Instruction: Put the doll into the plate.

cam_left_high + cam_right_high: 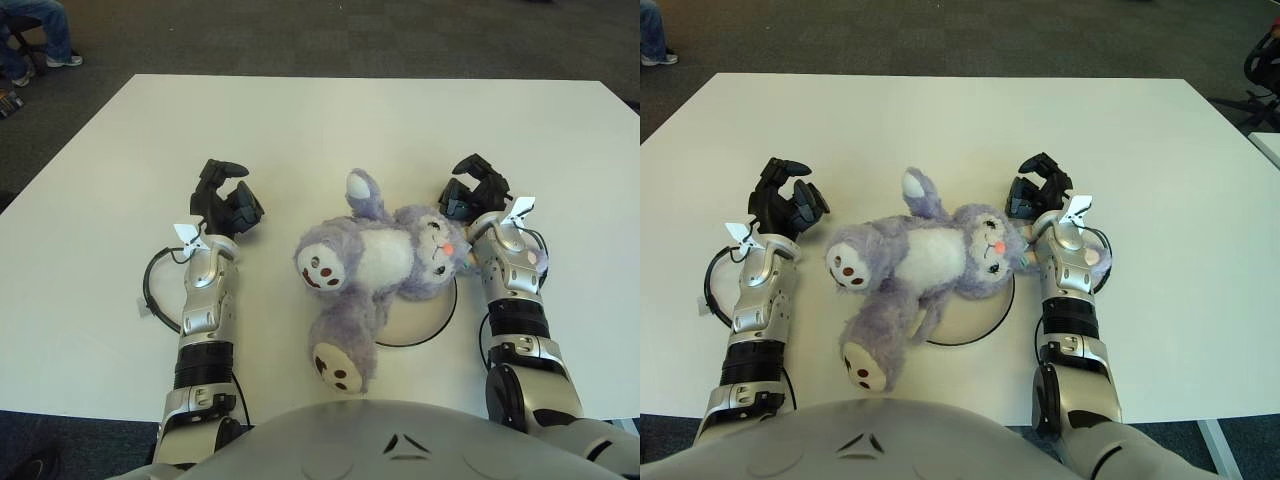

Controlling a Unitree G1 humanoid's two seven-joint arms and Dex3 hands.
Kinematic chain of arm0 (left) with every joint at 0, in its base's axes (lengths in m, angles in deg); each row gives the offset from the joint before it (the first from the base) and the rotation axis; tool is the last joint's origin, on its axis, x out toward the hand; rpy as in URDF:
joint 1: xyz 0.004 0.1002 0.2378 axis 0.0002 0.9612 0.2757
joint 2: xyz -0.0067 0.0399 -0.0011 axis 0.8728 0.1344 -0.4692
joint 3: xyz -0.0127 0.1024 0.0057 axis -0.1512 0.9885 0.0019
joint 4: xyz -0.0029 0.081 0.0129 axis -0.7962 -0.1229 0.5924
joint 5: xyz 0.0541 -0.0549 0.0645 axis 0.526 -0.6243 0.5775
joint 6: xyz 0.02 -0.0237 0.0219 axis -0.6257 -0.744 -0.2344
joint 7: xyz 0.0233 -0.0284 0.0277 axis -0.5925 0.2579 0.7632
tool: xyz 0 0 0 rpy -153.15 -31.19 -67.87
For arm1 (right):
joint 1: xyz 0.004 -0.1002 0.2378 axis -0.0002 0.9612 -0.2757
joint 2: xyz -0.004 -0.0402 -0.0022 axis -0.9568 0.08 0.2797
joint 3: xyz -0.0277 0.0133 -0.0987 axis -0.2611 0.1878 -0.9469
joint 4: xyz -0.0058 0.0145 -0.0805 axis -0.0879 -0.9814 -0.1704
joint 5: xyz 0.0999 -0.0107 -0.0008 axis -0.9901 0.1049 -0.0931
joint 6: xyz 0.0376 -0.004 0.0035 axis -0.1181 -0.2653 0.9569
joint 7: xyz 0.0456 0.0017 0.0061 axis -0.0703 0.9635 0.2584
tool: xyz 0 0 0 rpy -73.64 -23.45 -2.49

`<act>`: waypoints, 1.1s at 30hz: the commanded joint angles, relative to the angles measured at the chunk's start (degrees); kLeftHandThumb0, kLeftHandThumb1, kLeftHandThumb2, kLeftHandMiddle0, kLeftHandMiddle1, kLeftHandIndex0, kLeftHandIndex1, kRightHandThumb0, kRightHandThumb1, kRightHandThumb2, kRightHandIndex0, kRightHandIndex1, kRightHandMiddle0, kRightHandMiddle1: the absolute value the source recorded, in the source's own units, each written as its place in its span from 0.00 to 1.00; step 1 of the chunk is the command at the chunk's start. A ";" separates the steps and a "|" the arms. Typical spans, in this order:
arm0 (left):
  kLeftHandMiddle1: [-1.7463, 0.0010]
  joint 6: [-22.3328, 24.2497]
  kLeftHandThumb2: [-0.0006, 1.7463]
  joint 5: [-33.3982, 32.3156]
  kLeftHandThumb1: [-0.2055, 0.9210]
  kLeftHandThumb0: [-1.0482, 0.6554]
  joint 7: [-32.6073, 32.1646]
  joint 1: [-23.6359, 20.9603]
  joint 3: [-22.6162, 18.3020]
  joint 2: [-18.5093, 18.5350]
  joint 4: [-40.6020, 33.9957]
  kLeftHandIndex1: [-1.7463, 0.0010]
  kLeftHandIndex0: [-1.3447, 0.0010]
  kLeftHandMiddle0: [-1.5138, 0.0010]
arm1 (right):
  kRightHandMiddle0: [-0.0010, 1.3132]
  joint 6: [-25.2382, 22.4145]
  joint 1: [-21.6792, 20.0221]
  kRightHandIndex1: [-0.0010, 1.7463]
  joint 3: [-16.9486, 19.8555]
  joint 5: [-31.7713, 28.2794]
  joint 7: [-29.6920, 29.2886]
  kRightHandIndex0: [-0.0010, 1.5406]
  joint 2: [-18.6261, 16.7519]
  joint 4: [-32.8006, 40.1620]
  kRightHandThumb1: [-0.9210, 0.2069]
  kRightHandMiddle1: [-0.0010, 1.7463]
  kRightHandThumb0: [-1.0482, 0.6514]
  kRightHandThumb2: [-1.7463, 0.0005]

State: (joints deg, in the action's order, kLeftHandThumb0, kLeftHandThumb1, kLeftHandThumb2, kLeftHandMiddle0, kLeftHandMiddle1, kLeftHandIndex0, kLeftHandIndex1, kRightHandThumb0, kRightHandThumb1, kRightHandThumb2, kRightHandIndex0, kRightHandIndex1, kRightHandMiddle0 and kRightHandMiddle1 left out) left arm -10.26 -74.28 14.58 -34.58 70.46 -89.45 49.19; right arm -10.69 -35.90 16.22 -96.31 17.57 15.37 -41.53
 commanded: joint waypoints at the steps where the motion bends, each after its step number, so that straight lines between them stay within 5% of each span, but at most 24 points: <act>1: 0.00 0.59 0.66 -0.47 0.57 0.36 -0.01 0.71 0.03 -0.32 -0.46 0.00 0.62 0.26 | 0.51 -0.23 1.16 1.00 0.10 -0.08 -0.29 0.57 -0.45 0.48 0.87 1.00 0.61 0.00; 33: 0.00 0.02 0.66 0.11 0.58 0.36 -0.26 0.91 -0.05 -0.78 -0.18 0.00 0.63 0.27 | 0.50 -1.23 2.00 1.00 -0.10 0.34 -1.78 0.57 -0.49 1.89 0.86 1.00 0.61 0.01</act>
State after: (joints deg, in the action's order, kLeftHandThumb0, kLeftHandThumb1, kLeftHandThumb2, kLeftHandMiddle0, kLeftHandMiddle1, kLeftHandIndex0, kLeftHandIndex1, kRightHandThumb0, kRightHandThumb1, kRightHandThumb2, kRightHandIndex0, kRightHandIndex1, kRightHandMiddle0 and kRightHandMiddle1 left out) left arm -10.25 -73.99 14.51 -34.36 70.47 -90.01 48.84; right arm -10.85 -34.76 16.11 -96.08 16.21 15.22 -39.90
